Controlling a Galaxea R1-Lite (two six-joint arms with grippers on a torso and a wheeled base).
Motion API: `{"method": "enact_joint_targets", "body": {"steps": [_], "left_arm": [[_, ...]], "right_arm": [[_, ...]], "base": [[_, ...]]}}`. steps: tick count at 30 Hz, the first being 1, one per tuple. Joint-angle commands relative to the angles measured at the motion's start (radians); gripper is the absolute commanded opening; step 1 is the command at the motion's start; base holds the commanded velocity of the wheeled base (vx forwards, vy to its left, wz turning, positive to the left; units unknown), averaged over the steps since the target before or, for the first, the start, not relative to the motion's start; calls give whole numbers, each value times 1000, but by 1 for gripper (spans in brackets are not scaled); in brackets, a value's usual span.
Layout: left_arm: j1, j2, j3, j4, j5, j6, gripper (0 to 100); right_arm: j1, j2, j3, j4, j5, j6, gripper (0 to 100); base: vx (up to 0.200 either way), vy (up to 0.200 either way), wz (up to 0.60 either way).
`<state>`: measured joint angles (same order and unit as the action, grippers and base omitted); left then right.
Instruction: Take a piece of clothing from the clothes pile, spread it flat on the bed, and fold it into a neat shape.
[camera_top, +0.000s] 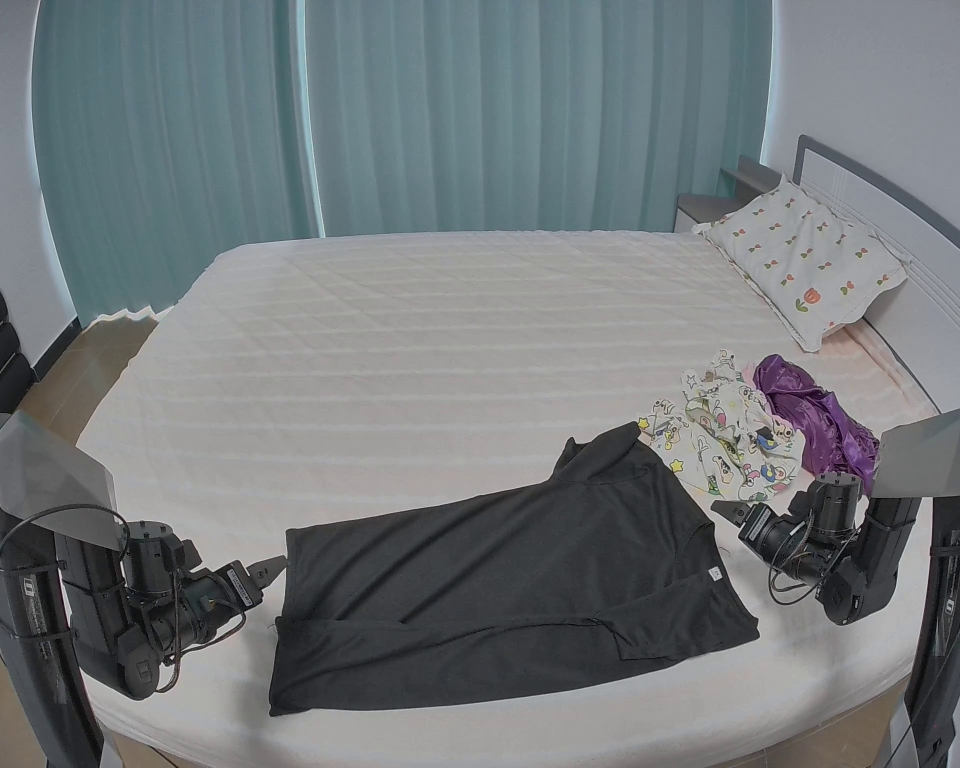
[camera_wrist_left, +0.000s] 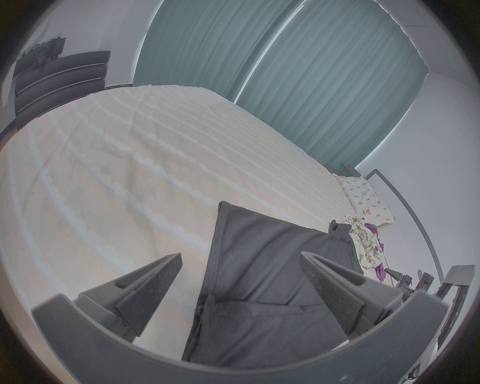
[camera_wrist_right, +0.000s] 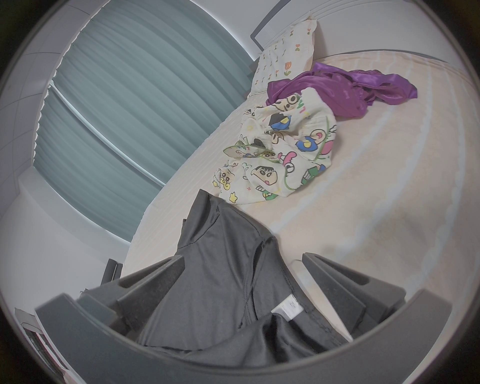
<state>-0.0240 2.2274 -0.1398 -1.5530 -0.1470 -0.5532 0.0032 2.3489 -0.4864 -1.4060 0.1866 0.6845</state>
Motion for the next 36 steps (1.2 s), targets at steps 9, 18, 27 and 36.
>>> {"method": "enact_joint_targets", "body": {"steps": [9, 18, 27, 36], "left_arm": [[-4, 32, -15, -13, 3, -14, 100], [-4, 46, -17, -16, 3, -16, 100], [-4, 52, -66, -15, 20, -19, 100], [3, 78, -333, 272, 66, -21, 100]], "right_arm": [[4, 1, 2, 1, 1, 0, 100], [4, 4, 3, -1, 1, 0, 100], [6, -3, 17, -1, 4, 0, 100], [12, -2, 26, -2, 4, 0, 100]], "base": [[0, -67, 0], [0, -67, 0], [0, 0, 0], [0, 0, 0]]}}
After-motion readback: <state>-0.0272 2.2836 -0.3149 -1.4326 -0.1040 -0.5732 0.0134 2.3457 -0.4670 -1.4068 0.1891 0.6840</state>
